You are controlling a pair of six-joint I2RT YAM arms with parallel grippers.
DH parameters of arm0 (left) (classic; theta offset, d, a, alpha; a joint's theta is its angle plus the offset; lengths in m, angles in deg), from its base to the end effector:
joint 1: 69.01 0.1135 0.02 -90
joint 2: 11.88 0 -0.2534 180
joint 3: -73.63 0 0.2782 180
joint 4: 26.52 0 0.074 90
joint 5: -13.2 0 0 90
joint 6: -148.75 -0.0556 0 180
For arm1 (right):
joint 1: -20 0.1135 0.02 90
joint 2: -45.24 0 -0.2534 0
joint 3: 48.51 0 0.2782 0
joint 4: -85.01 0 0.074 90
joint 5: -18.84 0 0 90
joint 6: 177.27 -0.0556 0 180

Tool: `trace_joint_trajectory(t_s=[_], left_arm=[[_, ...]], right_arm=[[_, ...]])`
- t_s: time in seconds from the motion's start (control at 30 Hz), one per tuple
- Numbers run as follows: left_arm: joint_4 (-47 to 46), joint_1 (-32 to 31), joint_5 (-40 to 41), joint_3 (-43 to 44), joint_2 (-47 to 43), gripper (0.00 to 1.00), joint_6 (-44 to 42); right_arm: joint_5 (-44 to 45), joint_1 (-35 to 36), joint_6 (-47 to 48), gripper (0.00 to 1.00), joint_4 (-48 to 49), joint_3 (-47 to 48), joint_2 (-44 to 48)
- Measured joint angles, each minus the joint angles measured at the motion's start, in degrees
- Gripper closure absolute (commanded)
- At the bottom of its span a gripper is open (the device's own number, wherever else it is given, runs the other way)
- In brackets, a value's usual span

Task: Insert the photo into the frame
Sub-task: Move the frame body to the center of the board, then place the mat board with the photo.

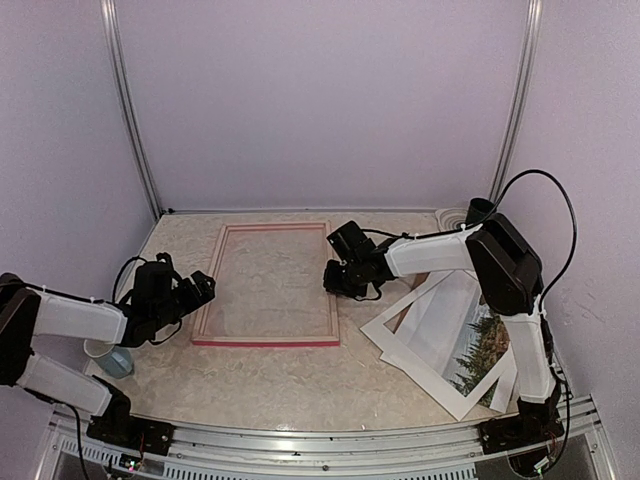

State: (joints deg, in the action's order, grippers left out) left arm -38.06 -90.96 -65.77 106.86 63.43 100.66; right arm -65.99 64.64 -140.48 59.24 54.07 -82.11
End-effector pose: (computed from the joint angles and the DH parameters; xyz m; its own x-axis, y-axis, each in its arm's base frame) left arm 0.2571 -0.0922 0.1068 -0.4937 -0.5079 -0.7059 -0.1555 0.8502 -0.5029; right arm 0.3654 0.3538 0.0985 -0.8568 0.2748 -0.4363 0.0453 0.8829 0.4673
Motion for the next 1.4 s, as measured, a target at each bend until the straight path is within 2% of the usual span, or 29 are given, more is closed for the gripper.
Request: trace_joint_trajectory(t_s=[0.07, 0.17, 0.3, 0.43, 0.63, 0.83, 1.0, 1.23, 1.4], left_arm=[[0.0, 0.0, 0.0, 0.0, 0.0, 0.01, 0.0], [0.0, 0.0, 0.0, -0.2, -0.1, 0.01, 0.0], [-0.5, 0.0, 0.0, -0.8, -1.3, 0.01, 0.0], [-1.7, 0.0, 0.0, -1.6, -2.7, 0.01, -0.1], [-3.8, -2.1, -0.3, -2.3, -4.3, 0.01, -1.6], [-7.3, -6.8, -1.5, -2.5, -6.0, 0.01, -4.7], [-9.9, -11.7, -3.8, -2.3, -6.0, 0.01, -7.3], [-8.4, -22.7, -4.8, 6.9, -1.6, 0.01, -10.0], [-8.6, -27.5, -4.8, 11.5, 0.8, 0.01, -10.4]], right_arm=[[-0.6, -0.1, 0.7, 0.49, 0.3, 0.0, 0.1], [-2.0, -0.1, 2.5, 0.39, 1.2, -0.6, 0.8], [-3.3, -0.1, 5.2, 0.3, 1.0, -2.8, 4.3], [-3.9, -0.2, 8.7, 0.22, 0.6, -6.5, 11.7], [-4.1, -1.2, 12.2, 0.18, 0.4, -15.0, 25.5], [-4.6, -4.8, 12.7, 0.16, -0.2, -29.0, 39.1], [-7.2, -6.9, 11.4, 0.16, -0.1, -38.5, 46.9], [-12.8, -7.7, 8.3, 0.15, 1.4, -45.2, 48.2], [-15.8, -9.0, 3.0, 0.15, 5.9, -49.8, 48.2]])
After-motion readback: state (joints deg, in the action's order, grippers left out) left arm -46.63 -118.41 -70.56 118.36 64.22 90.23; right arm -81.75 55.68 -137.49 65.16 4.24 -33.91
